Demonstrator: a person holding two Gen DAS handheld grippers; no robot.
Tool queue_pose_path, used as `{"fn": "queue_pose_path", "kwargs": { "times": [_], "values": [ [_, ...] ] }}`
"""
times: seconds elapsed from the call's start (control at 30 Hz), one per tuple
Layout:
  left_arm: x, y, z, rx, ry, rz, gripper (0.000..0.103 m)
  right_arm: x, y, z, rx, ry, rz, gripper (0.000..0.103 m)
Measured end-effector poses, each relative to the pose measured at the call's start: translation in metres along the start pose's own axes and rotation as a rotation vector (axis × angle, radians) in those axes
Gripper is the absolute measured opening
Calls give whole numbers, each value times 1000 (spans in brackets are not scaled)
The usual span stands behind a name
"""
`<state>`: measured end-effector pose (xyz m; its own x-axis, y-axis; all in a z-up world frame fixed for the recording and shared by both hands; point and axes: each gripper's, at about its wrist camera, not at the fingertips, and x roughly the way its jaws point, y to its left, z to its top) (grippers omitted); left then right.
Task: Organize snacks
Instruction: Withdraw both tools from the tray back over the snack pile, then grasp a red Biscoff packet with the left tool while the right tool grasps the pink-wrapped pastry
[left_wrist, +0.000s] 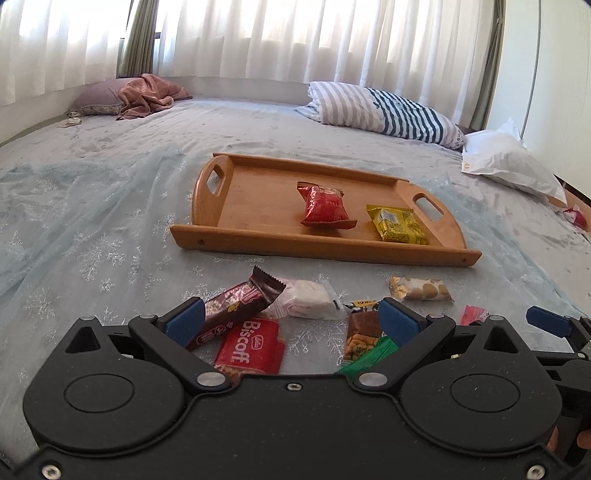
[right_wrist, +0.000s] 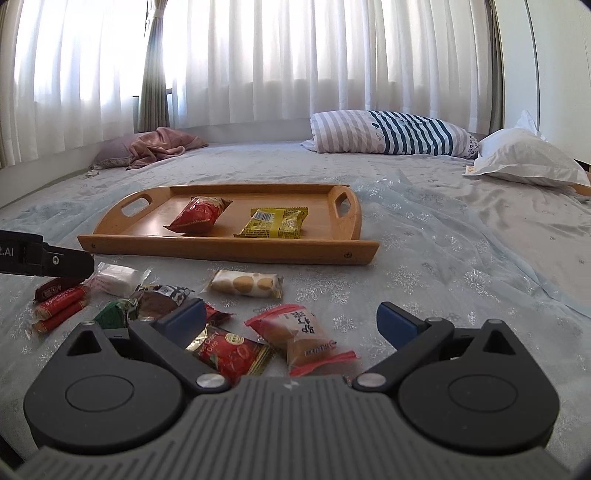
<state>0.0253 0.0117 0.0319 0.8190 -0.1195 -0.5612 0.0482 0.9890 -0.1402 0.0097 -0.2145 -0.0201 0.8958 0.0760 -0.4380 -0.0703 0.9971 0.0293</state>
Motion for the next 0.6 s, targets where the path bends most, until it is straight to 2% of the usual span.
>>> {"fn": "queue_pose_path", "kwargs": {
  "times": [0.13,0.23,0.33,0.4,0.47,0.6],
  "values": [
    [-4,2,-8,-5,6,18,100,-4,-1,-6,14,-12,-40,103],
    [-6,2,-13,12,13,60,93,-5,-4,-7,21,-20,-48,102],
    [-7,2,-16,37,16,85,78,-5,-7,-7,33,-2,-41,95],
    [-8,4,-17,43,21,91,62,-4,-9,-7,42,14,-45,89],
    [-7,8,-17,37,32,90,52,-3,-12,-7,50,24,-47,84],
    [-4,16,-17,15,52,95,42,-1,-14,-8,48,34,-62,68]
  ]
}}
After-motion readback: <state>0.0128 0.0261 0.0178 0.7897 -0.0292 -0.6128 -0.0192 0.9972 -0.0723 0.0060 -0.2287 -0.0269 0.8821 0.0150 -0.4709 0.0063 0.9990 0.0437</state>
